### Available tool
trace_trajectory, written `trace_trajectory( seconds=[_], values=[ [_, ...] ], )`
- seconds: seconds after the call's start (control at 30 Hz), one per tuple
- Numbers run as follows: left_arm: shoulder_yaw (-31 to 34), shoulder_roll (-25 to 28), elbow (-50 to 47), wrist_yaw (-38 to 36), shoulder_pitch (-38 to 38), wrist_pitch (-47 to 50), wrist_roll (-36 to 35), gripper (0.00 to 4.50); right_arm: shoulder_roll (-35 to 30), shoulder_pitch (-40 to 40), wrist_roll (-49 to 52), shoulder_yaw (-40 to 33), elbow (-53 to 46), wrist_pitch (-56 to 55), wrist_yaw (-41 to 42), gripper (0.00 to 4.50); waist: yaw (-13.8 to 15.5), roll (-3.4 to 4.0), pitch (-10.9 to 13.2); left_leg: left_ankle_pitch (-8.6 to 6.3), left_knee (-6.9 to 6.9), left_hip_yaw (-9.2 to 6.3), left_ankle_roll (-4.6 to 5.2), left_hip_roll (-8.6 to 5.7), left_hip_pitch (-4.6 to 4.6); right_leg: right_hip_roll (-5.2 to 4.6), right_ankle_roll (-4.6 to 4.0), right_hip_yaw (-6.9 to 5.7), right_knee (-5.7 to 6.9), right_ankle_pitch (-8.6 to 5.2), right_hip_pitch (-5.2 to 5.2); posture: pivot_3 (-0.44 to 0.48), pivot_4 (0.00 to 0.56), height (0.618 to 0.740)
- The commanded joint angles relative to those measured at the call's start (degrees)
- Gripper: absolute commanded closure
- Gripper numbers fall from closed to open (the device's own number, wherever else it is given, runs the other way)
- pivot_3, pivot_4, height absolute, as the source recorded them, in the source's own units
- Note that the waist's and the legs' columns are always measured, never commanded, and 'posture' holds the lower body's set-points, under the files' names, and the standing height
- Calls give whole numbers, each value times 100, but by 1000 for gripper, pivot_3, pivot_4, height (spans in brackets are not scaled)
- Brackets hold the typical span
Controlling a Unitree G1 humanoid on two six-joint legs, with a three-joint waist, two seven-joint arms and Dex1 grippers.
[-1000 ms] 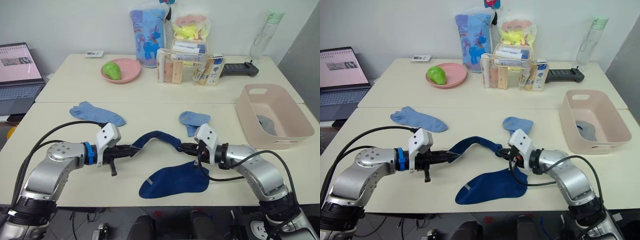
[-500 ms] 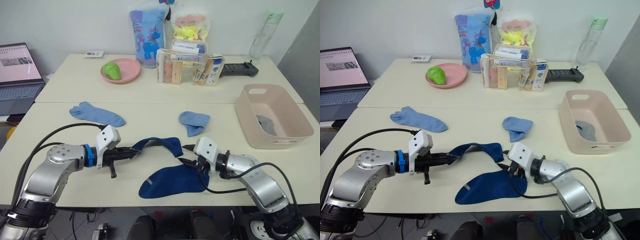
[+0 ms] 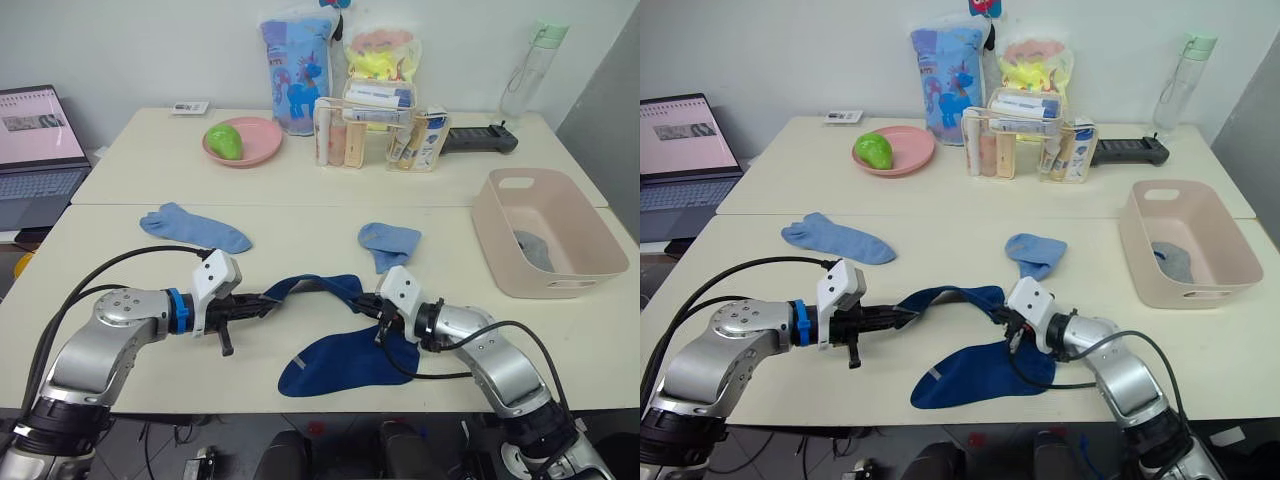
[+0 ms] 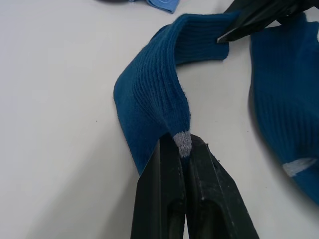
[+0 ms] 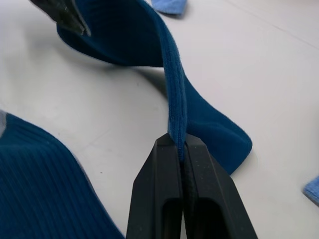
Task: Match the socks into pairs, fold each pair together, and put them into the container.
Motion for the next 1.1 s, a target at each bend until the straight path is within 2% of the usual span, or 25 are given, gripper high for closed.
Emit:
trace_trajectory(
  seconds=[0.03, 0.13, 0.2, 0.27, 0.33, 0.43, 0.57, 0.67, 0.93, 1.1],
  values=[
    [58, 295, -240, -395, -113, 200, -248, 4500, -124, -190, 460, -367, -706, 528, 101, 4484, -2, 0, 0, 0, 0, 0, 0, 0, 0, 0, 0, 0, 0, 0, 0, 0, 150, 703],
    [-70, 837, -286, -1129, -194, 482, -462, 4500, -461, -391, 1191, -796, -1356, 1555, 313, 4484, -2, 2, 2, 0, 0, -3, 0, 0, -1, 0, 0, 0, -1, 0, 0, 0, 150, 703],
    [-98, 1158, -358, -1540, -227, 770, -710, 4500, -906, -538, 1839, -1035, -1716, 2404, 615, 4484, -1, 4, 3, 0, -1, -4, 0, 0, 1, 0, 0, -2, -2, 0, 3, 0, 150, 703],
    [-102, 1319, -437, -1750, -287, 1073, -959, 4500, -1228, -656, 2319, -1221, -1923, 3017, 740, 4484, -1, 5, 4, -1, -2, -6, 1, 0, 2, 0, 0, -3, -8, 0, 8, 0, 150, 703],
    [-219, 1311, -405, -1829, -479, 1315, -1073, 4500, -1424, -786, 2571, -1293, -1950, 3456, 669, 4484, 0, 5, 4, -1, -2, -15, 2, 1, 4, 0, 0, -4, -13, 0, 15, 0, 150, 703],
    [-730, 1118, -37, -1964, -1010, 1511, -918, 4500, -1536, -1037, 2718, -1232, -1680, 4029, 476, 4484, -1, 5, 4, -1, 1, -19, 3, -2, 8, 1, 0, -8, -11, 0, 25, 0, 150, 703],
    [-1620, 698, 904, -2098, -1653, 1313, -251, 4500, -1457, -1375, 2210, -649, -915, 3735, 201, 4484, -4, 5, 4, -1, 0, -13, 4, -7, 17, 6, 0, -14, -13, 0, 32, 0, 150, 703],
    [-1987, 337, 1777, -2118, -2161, 944, 260, 4500, -1310, -1658, 1875, -336, -387, 3422, 88, 4484, -13, 3, 4, -1, 1, -11, 4, -6, 15, 9, 0, -15, -8, 0, 26, 0, 150, 703],
    [-2040, -567, 4020, -1923, -3519, -22, 1154, 4500, -1133, -2155, 1252, 51, 632, 2582, 228, 4484, -16, 1, 5, 1, 4, 4, 0, -8, -10, 3, 1, -12, -7, 0, -8, 0, 150, 703],
    [-1958, -833, 4543, -1935, -3810, -391, 1381, 4500, -1111, -2212, 950, 106, 775, 2078, 320, 3241, -60, 0, 3, 14, 17, 4, -22, -7, -63, 0, 0, -12, 10, 0, -61, 0, 150, 703]
  ],
)
